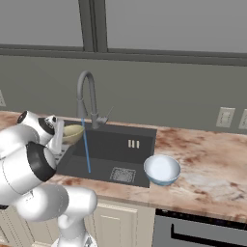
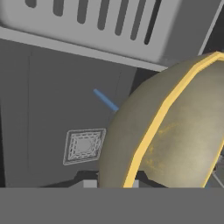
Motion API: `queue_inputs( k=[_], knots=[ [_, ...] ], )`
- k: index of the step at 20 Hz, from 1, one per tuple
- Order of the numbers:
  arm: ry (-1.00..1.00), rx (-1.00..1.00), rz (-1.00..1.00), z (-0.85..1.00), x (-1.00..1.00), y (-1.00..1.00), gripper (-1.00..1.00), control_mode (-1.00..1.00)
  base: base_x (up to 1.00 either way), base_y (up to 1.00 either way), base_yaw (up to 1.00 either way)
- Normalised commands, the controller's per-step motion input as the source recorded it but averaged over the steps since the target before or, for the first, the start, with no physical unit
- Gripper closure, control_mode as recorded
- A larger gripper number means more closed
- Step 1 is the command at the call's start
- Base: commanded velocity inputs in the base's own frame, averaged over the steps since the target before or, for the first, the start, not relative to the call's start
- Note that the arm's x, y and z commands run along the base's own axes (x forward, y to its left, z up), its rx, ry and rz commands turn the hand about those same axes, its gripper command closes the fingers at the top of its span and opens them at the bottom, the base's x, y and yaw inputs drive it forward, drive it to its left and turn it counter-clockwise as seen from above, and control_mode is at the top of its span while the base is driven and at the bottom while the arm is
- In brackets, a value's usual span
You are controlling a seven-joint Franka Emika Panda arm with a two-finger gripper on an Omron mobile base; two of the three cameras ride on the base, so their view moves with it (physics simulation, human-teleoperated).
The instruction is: Rinse each bowl for a few seconds and place them down in the sink or on the counter.
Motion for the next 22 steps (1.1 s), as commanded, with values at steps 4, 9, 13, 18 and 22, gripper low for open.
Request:
queue_inputs(
  k=[4, 9, 13, 18, 22],
  knots=[
    [0.00, 0.05, 0.06, 0.15, -0.10, 0.26, 1.00, -1.00, 0.00, 0.00, 0.00],
    [-0.02, 0.00, 0.05, 0.08, -0.13, 0.40, 1.00, -1.00, 0.00, 0.00, 0.00],
    [-0.02, 0.00, 0.07, 0.08, -0.11, 0.42, 1.00, -1.00, 0.00, 0.00, 0.00],
    [-0.02, 0.00, 0.11, 0.10, -0.07, 0.36, 1.00, -1.00, 0.00, 0.00, 0.00],
    [0.00, 0.00, 0.14, 0.09, -0.02, 0.33, 1.00, -1.00, 0.00, 0.00, 0.00]
  ],
)
